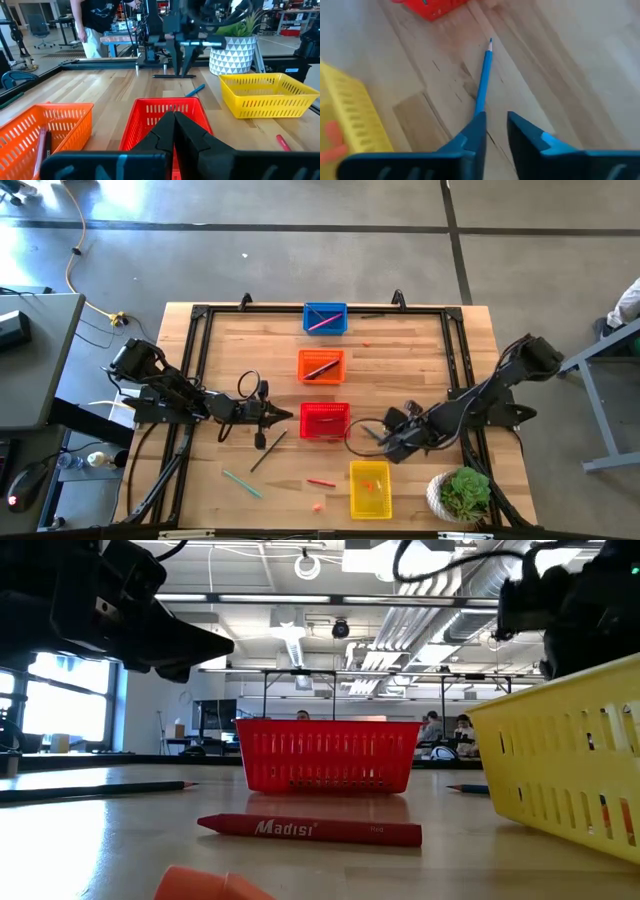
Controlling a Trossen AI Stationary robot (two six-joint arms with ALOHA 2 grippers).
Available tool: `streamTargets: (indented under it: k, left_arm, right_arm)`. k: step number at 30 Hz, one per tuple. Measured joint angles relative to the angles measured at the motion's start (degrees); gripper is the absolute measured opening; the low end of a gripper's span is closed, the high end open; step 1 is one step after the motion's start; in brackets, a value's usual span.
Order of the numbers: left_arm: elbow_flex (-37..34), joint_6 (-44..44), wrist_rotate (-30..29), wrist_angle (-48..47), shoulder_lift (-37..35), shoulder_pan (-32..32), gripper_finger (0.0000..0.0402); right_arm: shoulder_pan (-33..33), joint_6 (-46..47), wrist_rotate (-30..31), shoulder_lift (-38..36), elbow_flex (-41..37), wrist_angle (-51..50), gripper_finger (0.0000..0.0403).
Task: Sort crayons/erasers/pens/pencils in bins
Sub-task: Put the blue pencil into the blue bin
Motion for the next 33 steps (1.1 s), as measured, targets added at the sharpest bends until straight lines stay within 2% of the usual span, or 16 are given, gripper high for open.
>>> streamTargets:
  k: [5,10,21,25,33]
  left_arm:
    - [0.0,-0.4,0.0,0.0,0.0,0.0,0.0001]
    - [0.0,-0.5,0.0,-0.4,0.0,0.0,0.0001]
    - [0.0,-0.5,0.0,-0.5,0.0,0.0,0.0]
    - [0.0,-0.5,0.0,-0.5,0.0,0.0,0.0]
    - [0.0,-0.5,0.0,-0.5,0.0,0.0,0.0]
  right_arm:
    - [-2.6,-0.3,-2.4,1.6,-2.0,4.7,0.0117]
    - [-2.9,-1.5,-4.0,3.6,-2.0,7.7,0.0128]
    - [-3.0,-1.1,-4.2,9.6,-1.9,8.5,0.0129]
    - [-3.3,0.0,-4.2,9.6,-1.9,6.5,0.0127]
    - [-5.5,-2.9,-4.5,9.5,-1.7,2.6,0.0078]
